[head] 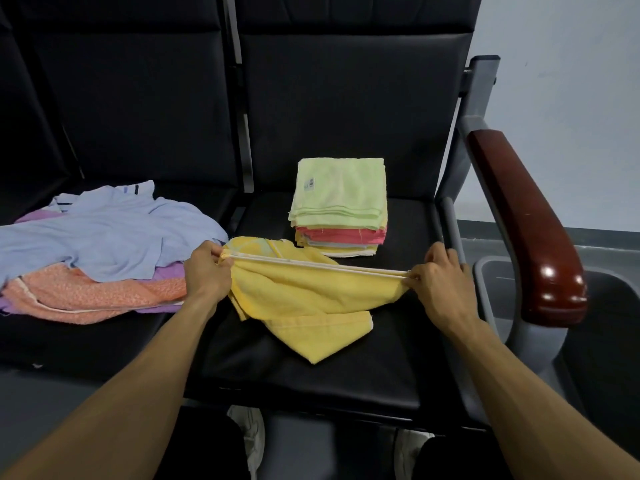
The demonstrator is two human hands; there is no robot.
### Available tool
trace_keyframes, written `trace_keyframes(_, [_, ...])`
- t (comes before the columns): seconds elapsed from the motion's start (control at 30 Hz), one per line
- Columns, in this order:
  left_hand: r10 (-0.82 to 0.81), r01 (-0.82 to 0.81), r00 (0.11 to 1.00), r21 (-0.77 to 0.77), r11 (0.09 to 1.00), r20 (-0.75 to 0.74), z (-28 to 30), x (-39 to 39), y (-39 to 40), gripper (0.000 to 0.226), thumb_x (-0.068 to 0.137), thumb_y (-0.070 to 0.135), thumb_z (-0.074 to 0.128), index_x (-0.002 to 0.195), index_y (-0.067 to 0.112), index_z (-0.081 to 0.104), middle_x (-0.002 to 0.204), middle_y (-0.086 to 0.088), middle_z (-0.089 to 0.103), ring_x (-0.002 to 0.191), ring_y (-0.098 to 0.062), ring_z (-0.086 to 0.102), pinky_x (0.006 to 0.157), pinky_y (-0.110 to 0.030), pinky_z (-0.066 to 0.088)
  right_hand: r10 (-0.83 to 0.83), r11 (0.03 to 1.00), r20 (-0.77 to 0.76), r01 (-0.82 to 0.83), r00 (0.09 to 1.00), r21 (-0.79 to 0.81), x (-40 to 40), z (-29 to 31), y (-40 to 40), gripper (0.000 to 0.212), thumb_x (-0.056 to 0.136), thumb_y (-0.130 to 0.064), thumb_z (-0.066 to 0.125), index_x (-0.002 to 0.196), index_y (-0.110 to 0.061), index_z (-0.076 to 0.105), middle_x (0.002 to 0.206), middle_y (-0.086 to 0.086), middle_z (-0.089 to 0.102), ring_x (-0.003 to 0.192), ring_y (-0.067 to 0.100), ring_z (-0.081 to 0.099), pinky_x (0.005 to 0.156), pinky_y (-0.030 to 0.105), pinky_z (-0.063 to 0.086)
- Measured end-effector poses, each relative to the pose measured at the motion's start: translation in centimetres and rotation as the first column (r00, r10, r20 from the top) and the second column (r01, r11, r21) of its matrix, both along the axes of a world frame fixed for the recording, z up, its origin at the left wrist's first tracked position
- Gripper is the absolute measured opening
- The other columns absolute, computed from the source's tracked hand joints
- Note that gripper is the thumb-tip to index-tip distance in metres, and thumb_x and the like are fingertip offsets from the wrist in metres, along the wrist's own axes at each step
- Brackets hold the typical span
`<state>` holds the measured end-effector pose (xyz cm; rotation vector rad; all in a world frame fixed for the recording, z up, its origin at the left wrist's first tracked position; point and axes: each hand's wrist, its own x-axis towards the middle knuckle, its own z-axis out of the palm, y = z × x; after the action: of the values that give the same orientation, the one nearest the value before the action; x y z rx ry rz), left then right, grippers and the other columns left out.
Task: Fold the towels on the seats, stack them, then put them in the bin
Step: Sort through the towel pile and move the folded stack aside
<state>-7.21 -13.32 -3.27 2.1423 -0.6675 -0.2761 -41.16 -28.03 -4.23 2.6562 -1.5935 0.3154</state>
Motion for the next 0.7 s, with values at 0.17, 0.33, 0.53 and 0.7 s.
trace_keyframes(0.17, [0.028, -0.028, 1.000, -0.027, 0.999, -0.011, -0.1, -0.2, -0.3, 0.005, 0.094, 0.003, 0.062, 0.098, 0.005, 0.060, 0.094, -0.008, 0.060, 0.087, -0.023, 0.055, 0.076, -0.033, 0.043, 0.034, 0.993, 0.183, -0.053, 0.982, 0.101, 0.0, 0.1, -0.5, 0.017, 0.093, -0.030, 0.068, 0.101, -0.018, 0.077, 0.103, -0.003, 0.061, 0.098, 0.019, 0.056, 0.082, 0.039, 0.049])
trace_keyframes(0.33, [0.059, -0.065, 0.996, -0.080, 0.995, -0.071, -0.1, 0.1, -0.4, 0.007, 0.094, 0.000, 0.060, 0.099, 0.005, 0.060, 0.095, -0.008, 0.059, 0.086, -0.021, 0.055, 0.075, -0.033, 0.044, -0.042, 0.977, 0.451, -0.058, 0.892, 0.205, -0.3, 0.8, -0.4, 0.012, 0.083, -0.024, 0.079, 0.090, -0.014, 0.079, 0.088, -0.006, 0.070, 0.079, 0.009, 0.063, 0.075, 0.033, 0.056])
trace_keyframes(0.53, [0.069, -0.075, 0.995, -0.077, 0.994, -0.076, -0.3, 0.3, -0.7, 0.010, 0.094, 0.001, 0.061, 0.104, 0.002, 0.062, 0.096, -0.009, 0.060, 0.088, -0.021, 0.055, 0.076, -0.033, 0.045, -0.057, 0.971, 0.540, -0.078, 0.839, 0.225, 0.0, 1.5, 0.2, 0.009, 0.079, -0.020, 0.082, 0.081, -0.014, 0.075, 0.086, -0.007, 0.065, 0.075, 0.005, 0.062, 0.068, 0.021, 0.053])
trace_keyframes(0.7, [0.081, -0.087, 0.993, -0.073, 0.994, -0.089, -0.4, 0.6, -1.0, 0.011, 0.094, 0.002, 0.062, 0.106, 0.002, 0.062, 0.097, -0.009, 0.060, 0.088, -0.022, 0.057, 0.076, -0.034, 0.047, -0.142, 0.949, 0.637, -0.079, 0.757, 0.306, 0.1, 2.2, 0.3, 0.011, 0.080, -0.017, 0.082, 0.076, -0.014, 0.072, 0.077, -0.004, 0.069, 0.073, 0.008, 0.065, 0.068, 0.025, 0.054])
